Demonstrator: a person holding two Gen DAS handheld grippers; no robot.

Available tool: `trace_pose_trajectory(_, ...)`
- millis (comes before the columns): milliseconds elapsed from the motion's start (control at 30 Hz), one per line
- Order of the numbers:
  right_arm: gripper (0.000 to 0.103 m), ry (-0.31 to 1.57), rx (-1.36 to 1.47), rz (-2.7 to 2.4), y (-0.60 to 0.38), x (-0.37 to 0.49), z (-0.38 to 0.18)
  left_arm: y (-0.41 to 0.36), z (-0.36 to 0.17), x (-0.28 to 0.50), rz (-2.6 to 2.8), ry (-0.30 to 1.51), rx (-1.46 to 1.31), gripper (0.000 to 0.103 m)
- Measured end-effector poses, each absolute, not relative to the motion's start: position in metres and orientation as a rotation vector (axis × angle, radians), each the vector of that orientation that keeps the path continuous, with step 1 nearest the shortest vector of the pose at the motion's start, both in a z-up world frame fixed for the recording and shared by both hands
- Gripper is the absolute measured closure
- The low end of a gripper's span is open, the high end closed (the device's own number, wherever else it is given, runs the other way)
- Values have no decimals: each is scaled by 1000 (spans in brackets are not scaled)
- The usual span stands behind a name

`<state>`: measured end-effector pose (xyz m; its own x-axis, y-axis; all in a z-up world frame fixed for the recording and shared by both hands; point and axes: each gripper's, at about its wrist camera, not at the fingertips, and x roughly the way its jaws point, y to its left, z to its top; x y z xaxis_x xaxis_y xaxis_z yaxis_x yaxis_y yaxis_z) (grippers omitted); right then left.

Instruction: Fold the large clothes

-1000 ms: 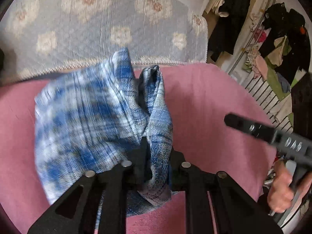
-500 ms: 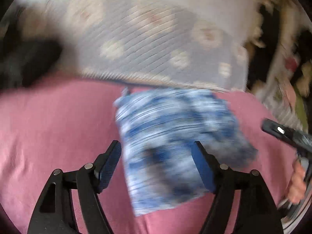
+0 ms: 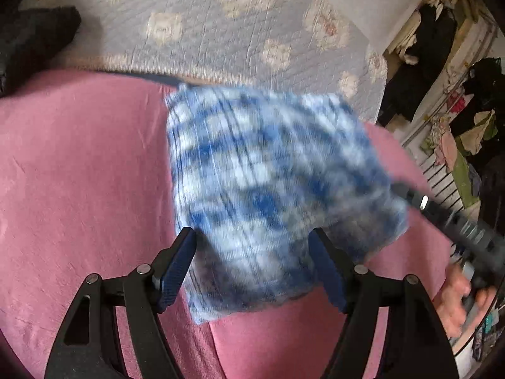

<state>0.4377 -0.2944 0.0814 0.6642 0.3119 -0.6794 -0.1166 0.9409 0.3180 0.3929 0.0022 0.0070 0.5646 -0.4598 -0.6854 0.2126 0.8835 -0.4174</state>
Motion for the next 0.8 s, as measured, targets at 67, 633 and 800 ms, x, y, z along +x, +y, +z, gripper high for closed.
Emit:
trace_pose_trajectory(67, 103, 874, 238, 185, -298, 436, 71, 4, 15, 400, -366, 850, -314, 25)
trace_pose_trajectory(633, 28, 818, 356, 316, -309, 474, 70, 2, -9, 435, -321, 925, -319, 20)
trace_pose_trajectory(800, 28, 976, 424, 379, -300, 486, 31, 18, -10, 441, -372, 944, -368, 20)
